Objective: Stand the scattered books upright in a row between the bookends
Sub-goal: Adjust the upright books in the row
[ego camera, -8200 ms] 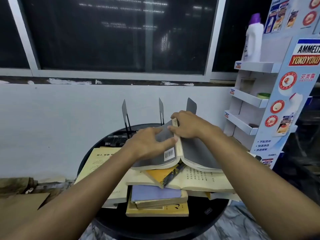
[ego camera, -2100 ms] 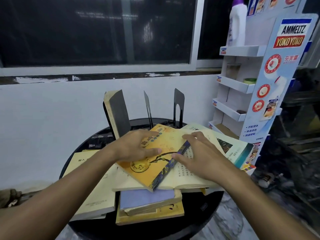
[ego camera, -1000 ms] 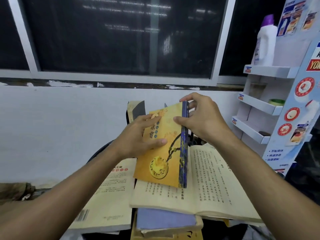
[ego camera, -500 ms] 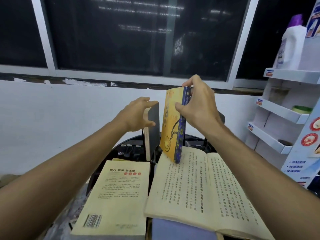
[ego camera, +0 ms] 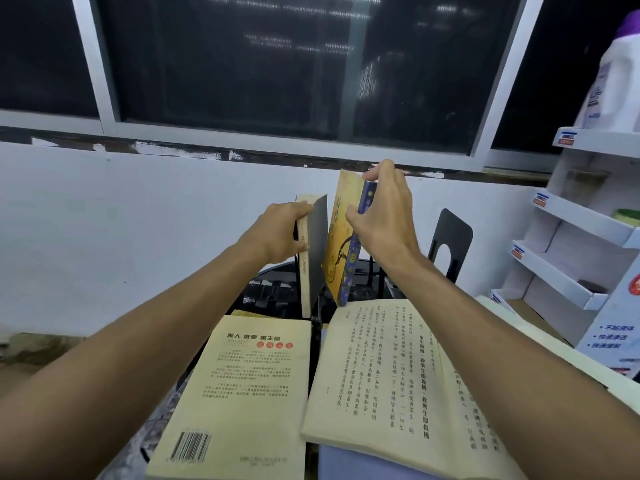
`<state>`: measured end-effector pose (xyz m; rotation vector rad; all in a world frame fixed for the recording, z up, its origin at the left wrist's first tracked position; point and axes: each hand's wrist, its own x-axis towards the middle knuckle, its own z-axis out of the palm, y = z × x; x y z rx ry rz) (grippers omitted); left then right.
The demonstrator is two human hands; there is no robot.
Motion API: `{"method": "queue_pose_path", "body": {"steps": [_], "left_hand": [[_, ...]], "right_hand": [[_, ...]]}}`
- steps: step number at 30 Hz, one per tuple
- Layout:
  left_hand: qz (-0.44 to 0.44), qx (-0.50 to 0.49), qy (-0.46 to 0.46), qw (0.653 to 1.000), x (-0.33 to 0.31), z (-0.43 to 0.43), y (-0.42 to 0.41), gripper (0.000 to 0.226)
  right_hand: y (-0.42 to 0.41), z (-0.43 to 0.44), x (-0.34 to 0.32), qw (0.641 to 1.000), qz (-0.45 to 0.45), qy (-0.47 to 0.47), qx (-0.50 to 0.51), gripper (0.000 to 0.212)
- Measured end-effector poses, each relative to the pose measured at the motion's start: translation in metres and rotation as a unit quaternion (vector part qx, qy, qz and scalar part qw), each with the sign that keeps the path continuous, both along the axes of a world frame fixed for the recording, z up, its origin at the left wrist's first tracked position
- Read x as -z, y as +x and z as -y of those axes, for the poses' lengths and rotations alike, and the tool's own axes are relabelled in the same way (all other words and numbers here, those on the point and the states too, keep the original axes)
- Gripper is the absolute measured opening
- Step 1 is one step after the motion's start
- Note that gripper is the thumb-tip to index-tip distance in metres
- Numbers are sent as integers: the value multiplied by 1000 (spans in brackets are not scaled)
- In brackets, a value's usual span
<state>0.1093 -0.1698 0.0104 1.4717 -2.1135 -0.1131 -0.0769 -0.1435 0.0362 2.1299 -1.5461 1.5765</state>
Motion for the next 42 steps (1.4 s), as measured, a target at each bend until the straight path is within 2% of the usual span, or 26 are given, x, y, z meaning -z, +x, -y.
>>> {"method": "queue_pose_path", "body": {"steps": [6, 13, 27, 32, 37, 42], "left_hand": [[-31, 4, -28, 999, 10, 1, 2, 50], [-51, 7, -37, 998, 15, 1, -3, 50], [-73, 9, -34, 997, 15, -4, -5, 62], [-78, 18, -27, 996, 14, -6, -9, 65], [-88, 22, -19, 996, 15, -7, -10, 72], [-116, 12, 4, 993, 22, 0, -6, 78]], "right_hand": [[15, 14, 25, 1000, -18, -3, 15, 40], [22, 21, 49, 998, 10, 55, 36, 33], [24, 37, 74, 997, 54, 57, -23, 35], [3, 33, 72, 991, 31, 89, -95, 43], [-12, 20, 74, 971, -27, 166, -171, 70], [-2, 22, 70, 960, -26, 185, -207, 70]]}}
